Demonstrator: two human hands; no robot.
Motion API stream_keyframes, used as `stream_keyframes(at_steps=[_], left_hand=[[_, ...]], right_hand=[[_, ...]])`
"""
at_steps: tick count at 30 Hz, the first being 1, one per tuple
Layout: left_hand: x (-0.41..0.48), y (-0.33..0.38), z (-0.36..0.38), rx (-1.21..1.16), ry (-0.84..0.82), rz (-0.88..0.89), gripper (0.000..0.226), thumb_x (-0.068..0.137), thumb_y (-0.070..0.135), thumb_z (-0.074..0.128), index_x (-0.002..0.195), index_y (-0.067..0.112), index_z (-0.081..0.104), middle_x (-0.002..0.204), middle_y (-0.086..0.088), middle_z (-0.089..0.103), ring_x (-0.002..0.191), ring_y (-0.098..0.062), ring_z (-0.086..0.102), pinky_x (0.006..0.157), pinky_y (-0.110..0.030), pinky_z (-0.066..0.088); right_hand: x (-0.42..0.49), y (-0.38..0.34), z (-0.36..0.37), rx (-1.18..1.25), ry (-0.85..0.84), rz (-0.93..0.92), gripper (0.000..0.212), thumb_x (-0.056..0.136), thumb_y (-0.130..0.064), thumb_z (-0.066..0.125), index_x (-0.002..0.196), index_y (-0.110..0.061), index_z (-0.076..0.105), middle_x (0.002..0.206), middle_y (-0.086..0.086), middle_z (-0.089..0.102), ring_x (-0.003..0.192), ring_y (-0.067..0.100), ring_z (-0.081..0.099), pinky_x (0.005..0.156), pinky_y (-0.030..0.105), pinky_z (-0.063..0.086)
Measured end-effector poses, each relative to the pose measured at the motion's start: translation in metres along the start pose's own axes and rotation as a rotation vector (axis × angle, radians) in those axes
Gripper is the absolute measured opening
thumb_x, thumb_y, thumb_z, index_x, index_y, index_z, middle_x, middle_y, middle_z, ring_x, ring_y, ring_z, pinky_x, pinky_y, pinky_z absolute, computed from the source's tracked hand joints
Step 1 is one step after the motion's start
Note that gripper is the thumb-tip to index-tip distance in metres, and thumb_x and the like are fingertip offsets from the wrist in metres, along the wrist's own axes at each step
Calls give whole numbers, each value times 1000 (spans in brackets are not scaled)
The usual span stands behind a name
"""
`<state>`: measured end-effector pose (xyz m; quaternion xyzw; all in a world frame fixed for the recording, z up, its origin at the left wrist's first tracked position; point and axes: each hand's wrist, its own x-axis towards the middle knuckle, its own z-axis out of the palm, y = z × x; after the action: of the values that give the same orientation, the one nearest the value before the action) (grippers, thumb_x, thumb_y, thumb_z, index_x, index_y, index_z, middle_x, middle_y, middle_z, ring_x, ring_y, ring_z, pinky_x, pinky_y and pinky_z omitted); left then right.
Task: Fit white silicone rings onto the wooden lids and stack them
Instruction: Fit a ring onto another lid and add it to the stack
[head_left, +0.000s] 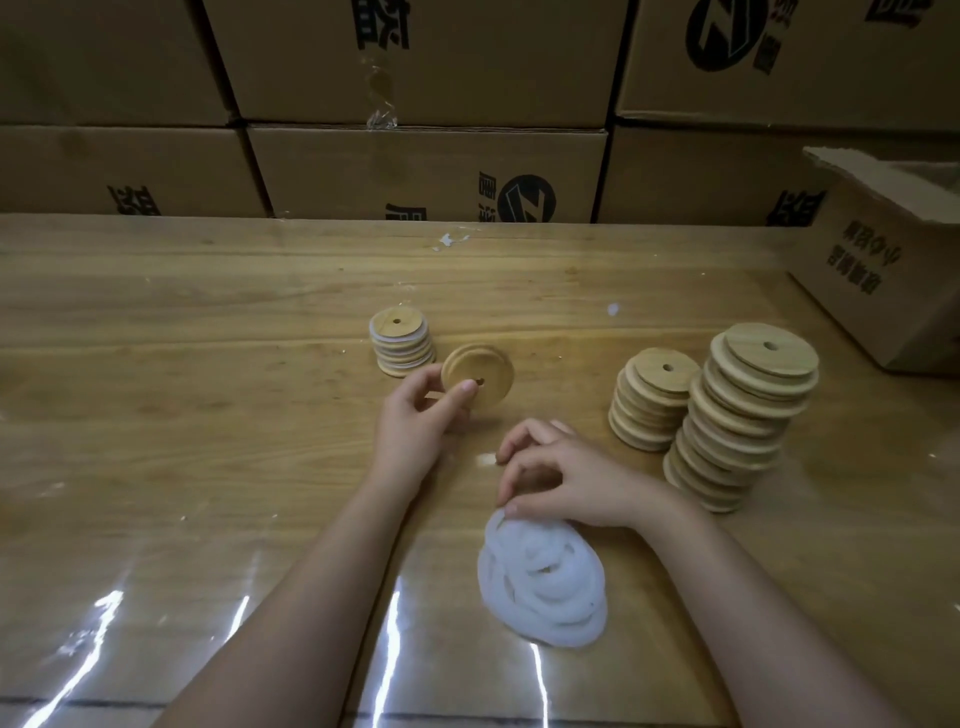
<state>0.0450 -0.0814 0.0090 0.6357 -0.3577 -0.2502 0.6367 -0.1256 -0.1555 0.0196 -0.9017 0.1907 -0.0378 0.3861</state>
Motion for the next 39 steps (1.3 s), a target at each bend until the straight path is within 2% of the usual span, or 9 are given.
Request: stream_keyframes(at_steps=[6,11,14,18,21,23,27,33,39], left_hand=[[6,-4,1,1,-68,34,19,80,9,71,92,23,67,85,5,68,73,-14,62,74,-44,53],[8,-8,0,17,-81,39,22,80,6,70,95,22,67,82,4,69,70,-16,62,77,-50,52],[6,-7,2,36,-92,54,24,80,3,69,94,23,65,82,5,68,69,-18,61,76,-50,52],[2,-4,3,24,-105,53,25,82,3,67,102,18,63,92,1,66,72,-18,61,76,-47,52],[1,-2,3,41,-127,46,28,85,6,65,111,12,61,102,-12,64,79,-31,66,75,-47,54],[1,0,4,72,-154,57,27,86,7,64,112,12,60,102,-14,64,79,-26,68,72,-44,57],[0,-2,5,132,-205,79,26,86,11,65,112,11,60,94,-6,66,77,-23,69,70,-45,58],[0,-2,6,124,-179,77,28,83,16,69,106,28,58,96,0,66,73,-26,68,65,-45,58],[2,-7,7,144,-161,47,20,84,16,68,95,30,59,91,11,67,67,-20,64,65,-52,55]], right_hand=[[2,2,3,75,76,-3,4,80,-26,70,78,-28,68,105,-19,54,108,-3,41,83,0,30],[3,5,5,302,224,41,11,84,-24,65,79,-33,65,78,-9,62,72,7,55,69,21,44],[6,6,7,447,403,35,16,84,-17,67,82,-33,67,82,0,66,81,26,59,76,35,49],[8,8,9,520,476,24,20,85,-11,66,95,-28,68,80,-10,66,79,11,60,76,21,49],[9,6,12,472,507,29,22,85,-12,65,93,-32,68,80,-11,66,76,4,57,74,15,46],[9,5,13,362,544,18,20,85,-15,66,91,-34,68,80,-15,64,75,-3,53,73,10,41],[11,7,16,110,558,4,16,85,-14,66,99,-20,69,81,-15,56,70,0,50,68,8,37],[10,6,14,94,684,-32,16,85,-14,66,99,-17,72,87,-3,62,75,8,55,66,16,42],[8,3,14,72,847,-58,7,86,-9,64,89,-10,70,87,-2,64,77,8,57,67,17,45]])
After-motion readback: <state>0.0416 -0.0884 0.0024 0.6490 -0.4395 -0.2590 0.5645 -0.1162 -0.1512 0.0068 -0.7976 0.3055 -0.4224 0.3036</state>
